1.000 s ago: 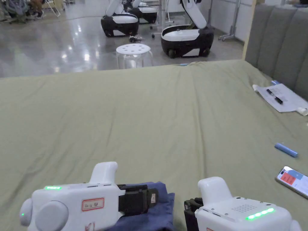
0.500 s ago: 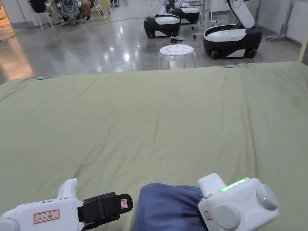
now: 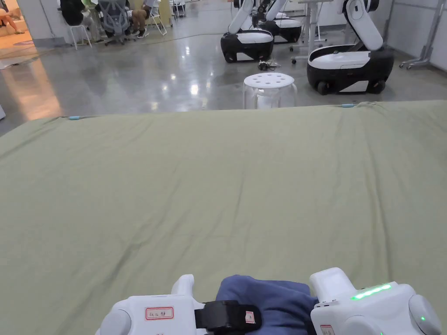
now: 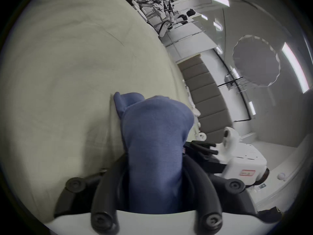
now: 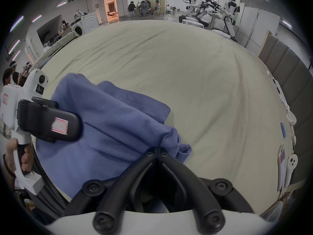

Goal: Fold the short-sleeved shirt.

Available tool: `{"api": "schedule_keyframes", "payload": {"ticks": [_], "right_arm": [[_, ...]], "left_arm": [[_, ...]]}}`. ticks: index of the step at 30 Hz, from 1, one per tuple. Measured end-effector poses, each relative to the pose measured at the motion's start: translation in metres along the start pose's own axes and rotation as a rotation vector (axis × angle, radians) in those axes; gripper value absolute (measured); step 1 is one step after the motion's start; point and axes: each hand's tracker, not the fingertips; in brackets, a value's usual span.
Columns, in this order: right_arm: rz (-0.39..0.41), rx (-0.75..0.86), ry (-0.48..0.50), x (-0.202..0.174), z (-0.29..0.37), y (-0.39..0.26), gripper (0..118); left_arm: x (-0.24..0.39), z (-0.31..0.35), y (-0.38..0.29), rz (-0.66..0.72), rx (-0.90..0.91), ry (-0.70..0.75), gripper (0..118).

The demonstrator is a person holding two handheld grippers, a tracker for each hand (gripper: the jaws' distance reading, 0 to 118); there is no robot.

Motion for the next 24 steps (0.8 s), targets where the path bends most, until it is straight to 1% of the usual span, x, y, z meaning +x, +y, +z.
{"api": "schedule_keyframes", "payload": {"ticks": [2, 5, 7, 8, 10, 11, 13, 14, 17, 19, 22, 23, 24], "right_arm": [[-0.019, 0.016, 0.013, 0.003, 0.0, -0.002, 0], [-0.033, 0.051, 0.066, 0.011, 0.007, -0.005, 0], [-0.05, 0.143, 0.117, 0.014, 0.027, -0.005, 0], [-0.065, 0.199, 0.102, 0.013, 0.038, -0.006, 0], [-0.059, 0.238, 0.04, 0.012, 0.052, -0.003, 0], [-0.049, 0.229, 0.049, 0.013, 0.053, 0.0, 0], [-0.04, 0.234, 0.052, 0.013, 0.054, 0.005, 0], [-0.035, 0.233, 0.05, 0.011, 0.052, 0.006, 0], [-0.019, 0.218, 0.054, 0.008, 0.043, 0.004, 0], [-0.028, 0.204, 0.065, 0.007, 0.037, 0.001, 0], [-0.053, 0.188, 0.075, 0.008, 0.032, -0.004, 0], [-0.058, 0.184, 0.082, 0.008, 0.032, -0.004, 0], [-0.062, 0.181, 0.085, 0.009, 0.031, -0.005, 0]], "left_arm": [[-0.006, 0.005, -0.001, 0.063, 0.008, -0.072, 25], [0.004, 0.017, -0.001, 0.048, 0.03, -0.038, 25], [0.008, 0.039, 0.005, 0.036, 0.045, -0.084, 25], [0.011, 0.063, 0.009, 0.009, 0.102, -0.075, 25], [0.005, 0.114, 0.021, -0.001, 0.17, -0.041, 25], [-0.003, 0.146, 0.028, 0.009, 0.199, -0.008, 25], [-0.02, 0.204, 0.037, 0.024, 0.276, 0.107, 25], [-0.033, 0.236, 0.041, 0.013, 0.311, 0.193, 25], [-0.063, 0.305, 0.056, 0.042, 0.304, 0.385, 25], [-0.075, 0.326, 0.056, 0.094, 0.326, 0.461, 25], [-0.093, 0.334, 0.061, 0.163, 0.355, 0.496, 26], [-0.095, 0.33, 0.066, 0.133, 0.312, 0.554, 30], [-0.091, 0.325, 0.07, 0.093, 0.271, 0.637, 49]]}}
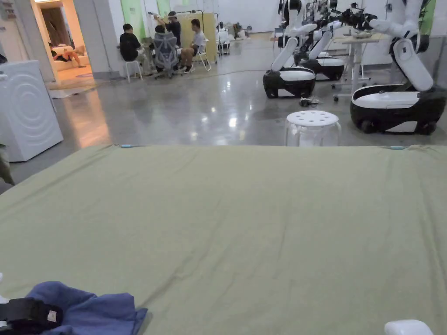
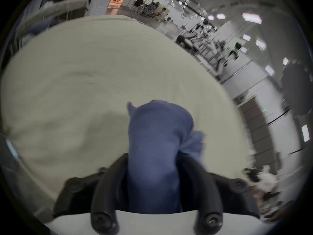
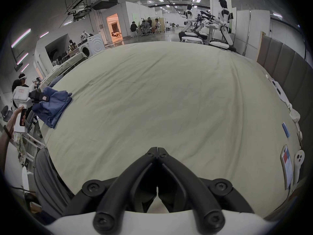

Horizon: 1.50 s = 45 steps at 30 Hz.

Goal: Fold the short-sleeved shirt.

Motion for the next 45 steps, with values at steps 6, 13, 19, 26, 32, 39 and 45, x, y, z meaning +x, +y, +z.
{"api": "schedule_keyframes", "payload": {"ticks": [6, 13, 19, 26, 32, 39, 45], "right_arm": [[0.011, 0.032, -0.058, 0.012, 0.015, 0.004, 0], [-0.06, 0.223, -0.095, 0.02, 0.044, 0.024, 0], [-0.05, 0.372, -0.127, 0.009, 0.068, 0.027, 0], [-0.023, 0.446, -0.226, 0.004, 0.081, 0.008, 0], [-0.009, 0.413, -0.359, 0.005, 0.079, 0.002, 0], [-0.046, 0.408, -0.336, 0.012, 0.082, 0.006, 0], [-0.05, 0.386, -0.317, 0.006, 0.075, 0.005, 0]], "left_arm": [[0.048, 0.038, 0.001, -0.463, 0.165, 0.735, 69], [0.2, 0.081, -0.071, -0.69, 0.543, 0.397, 69], [0.295, 0.022, -0.13, -0.786, 0.658, 0.144, 69], [0.344, -0.004, -0.166, -0.735, 0.614, -0.018, 15], [0.337, -0.004, -0.176, -0.647, 0.606, -0.004, 3], [0.33, 0.005, -0.18, -0.602, 0.621, 0.049, 3], [0.33, 0.002, -0.183, -0.615, 0.607, 0.073, 3]]}}
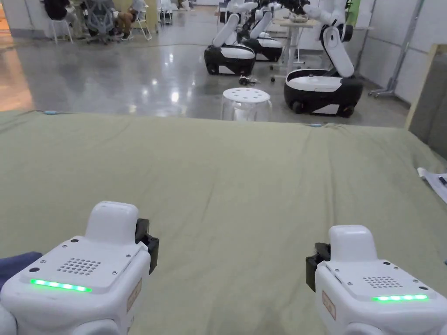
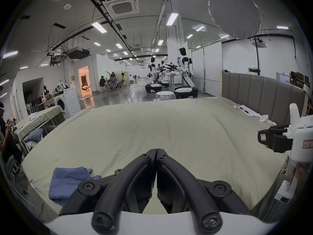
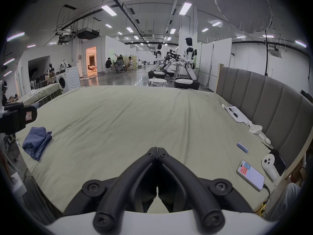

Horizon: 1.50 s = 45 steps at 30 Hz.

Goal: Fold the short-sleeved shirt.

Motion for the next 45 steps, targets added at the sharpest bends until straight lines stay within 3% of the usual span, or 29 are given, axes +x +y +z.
{"api": "schedule_keyframes", "payload": {"ticks": [7, 8, 9, 10, 12, 15, 24, 31, 41, 45], "right_arm": [[0.006, 0.002, 0.007, -0.005, 0.001, 0.001, 1], [-0.003, 0.013, 0.008, -0.005, 0.002, 0.001, 11], [-0.02, 0.027, 0.009, -0.004, 0.003, 0.001, 45], [-0.035, 0.034, 0.016, -0.002, 0.004, 0.002, 70], [-0.051, 0.036, 0.018, 0.0, 0.003, 0.004, 105], [-0.063, 0.049, 0.014, 0.001, 0.004, 0.004, 116], [-0.152, 0.036, 0.109, 0.007, 0.001, -0.005, 116], [-0.093, 0.002, 0.075, 0.0, -0.014, -0.008, 117], [-0.044, -0.141, 0.091, -0.004, -0.121, 0.009, 117], [-0.042, -0.173, 0.067, -0.006, -0.162, 0.008, 117]], "left_arm": [[-0.012, 0.006, 0.002, 0.026, 0.013, 0.03, 3], [-0.011, 0.008, 0.002, 0.017, 0.019, 0.039, 5], [-0.01, 0.007, 0.003, 0.006, 0.018, 0.046, 28], [-0.012, 0.006, 0.004, 0.0, 0.015, 0.064, 54], [-0.015, 0.005, 0.001, 0.021, 0.007, 0.062, 93], [-0.02, 0.003, -0.001, 0.082, 0.005, 0.061, 95], [-0.022, -0.001, -0.009, 0.105, -0.025, 0.016, 95], [-0.028, -0.018, -0.009, 0.177, -0.043, -0.037, 95], [-0.025, -0.146, -0.006, 0.131, -0.189, -0.114, 95], [-0.016, -0.196, -0.027, 0.143, -0.28, -0.076, 95]]}}
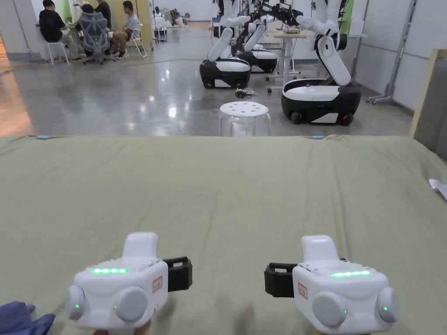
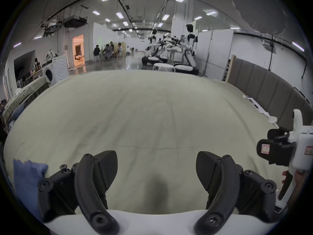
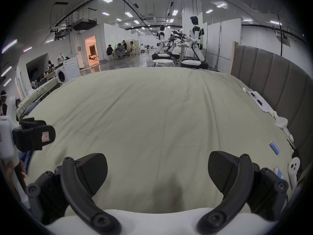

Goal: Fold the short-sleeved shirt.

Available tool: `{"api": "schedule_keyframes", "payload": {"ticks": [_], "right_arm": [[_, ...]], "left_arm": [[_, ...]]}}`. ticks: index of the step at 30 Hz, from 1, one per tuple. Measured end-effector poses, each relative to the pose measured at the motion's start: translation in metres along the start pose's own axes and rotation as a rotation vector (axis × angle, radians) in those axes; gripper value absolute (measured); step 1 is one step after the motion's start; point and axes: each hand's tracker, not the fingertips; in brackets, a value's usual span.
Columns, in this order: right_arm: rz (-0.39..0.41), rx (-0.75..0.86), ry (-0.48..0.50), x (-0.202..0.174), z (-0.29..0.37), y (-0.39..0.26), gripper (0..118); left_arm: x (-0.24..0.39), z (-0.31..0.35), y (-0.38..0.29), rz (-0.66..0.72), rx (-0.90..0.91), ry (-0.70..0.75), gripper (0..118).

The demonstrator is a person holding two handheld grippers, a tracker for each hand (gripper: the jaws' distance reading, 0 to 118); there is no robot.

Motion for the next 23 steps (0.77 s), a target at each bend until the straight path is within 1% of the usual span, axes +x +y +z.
{"api": "schedule_keyframes", "payload": {"ticks": [2, 3, 5, 8, 11, 15, 16, 17, 18, 20, 21, 22, 23], "right_arm": [[0.04, 0.038, -0.055, -0.003, -0.012, -0.011, 117], [0.061, 0.049, -0.062, -0.004, -0.016, -0.022, 117], [0.041, 0.022, -0.041, -0.004, -0.025, -0.037, 117], [0.036, 0.041, -0.087, -0.007, -0.019, -0.031, 117], [0.023, 0.086, -0.083, -0.003, -0.012, -0.037, 118], [0.004, 0.081, -0.065, 0.0, -0.014, -0.036, 118], [-0.001, 0.074, -0.068, 0.001, -0.015, -0.036, 118], [-0.002, 0.068, -0.068, 0.001, -0.016, -0.036, 118], [-0.001, 0.064, -0.068, 0.0, -0.017, -0.035, 118], [0.009, 0.059, -0.07, -0.001, -0.018, -0.036, 118], [0.014, 0.062, -0.07, -0.002, -0.017, -0.036, 118], [0.019, 0.065, -0.07, -0.003, -0.016, -0.037, 118], [0.022, 0.07, -0.071, -0.004, -0.016, -0.037, 118]], "left_arm": [[-0.003, -0.015, -0.019, 0.029, 0.007, 0.006, 95], [-0.005, -0.021, -0.028, 0.049, -0.005, 0.012, 95], [-0.005, -0.021, -0.03, 0.053, -0.007, 0.041, 95], [-0.004, -0.015, -0.029, 0.061, 0.015, 0.094, 95], [-0.007, -0.007, -0.031, 0.068, 0.055, 0.066, 95], [-0.008, -0.007, -0.033, 0.075, 0.064, 0.063, 95], [-0.007, -0.01, -0.032, 0.078, 0.058, 0.075, 95], [-0.005, -0.01, -0.032, 0.08, 0.059, 0.117, 95], [-0.001, -0.01, -0.033, 0.072, 0.055, 0.16, 95], [0.007, -0.011, -0.034, 0.034, 0.064, 0.159, 95], [0.013, -0.012, -0.034, 0.0, 0.061, 0.182, 94], [0.017, -0.012, -0.034, -0.023, 0.062, 0.184, 94], [0.019, -0.011, -0.035, -0.037, 0.067, 0.151, 94]]}}
